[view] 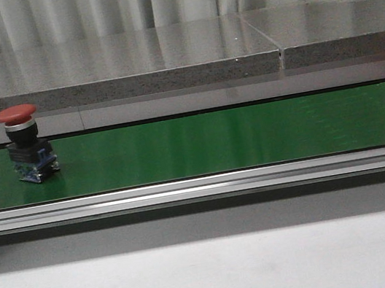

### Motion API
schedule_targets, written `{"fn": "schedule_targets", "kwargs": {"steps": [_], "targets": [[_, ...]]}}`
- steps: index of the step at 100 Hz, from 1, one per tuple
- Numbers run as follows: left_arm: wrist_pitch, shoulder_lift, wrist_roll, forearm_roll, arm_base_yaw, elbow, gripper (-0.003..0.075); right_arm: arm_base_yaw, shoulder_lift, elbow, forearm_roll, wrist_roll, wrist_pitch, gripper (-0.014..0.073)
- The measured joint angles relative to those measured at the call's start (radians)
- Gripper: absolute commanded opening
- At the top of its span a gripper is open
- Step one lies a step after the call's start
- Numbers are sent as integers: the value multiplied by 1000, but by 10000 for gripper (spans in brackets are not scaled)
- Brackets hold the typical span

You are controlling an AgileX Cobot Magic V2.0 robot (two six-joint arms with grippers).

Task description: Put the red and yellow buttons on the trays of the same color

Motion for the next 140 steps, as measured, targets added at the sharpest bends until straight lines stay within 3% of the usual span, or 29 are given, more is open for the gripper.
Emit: {"fn": "schedule_targets", "kwargs": {"steps": [43, 74, 124, 131, 140], "targets": [[77, -311, 0, -4, -156, 25, -2, 0, 0, 0, 0, 0, 0, -68], [80, -356, 0, -8, -332, 181, -2, 0, 0, 0, 0, 0, 0, -68], [-22, -357, 0, -8, -359, 341, 6, 0, 0, 0, 0, 0, 0, -68], [-24, -357, 0, -10, -359, 344, 45, 0, 0, 0, 0, 0, 0, -68], [-29, -351, 0, -18, -362, 344, 176, 0, 0, 0, 0, 0, 0, -68]]}}
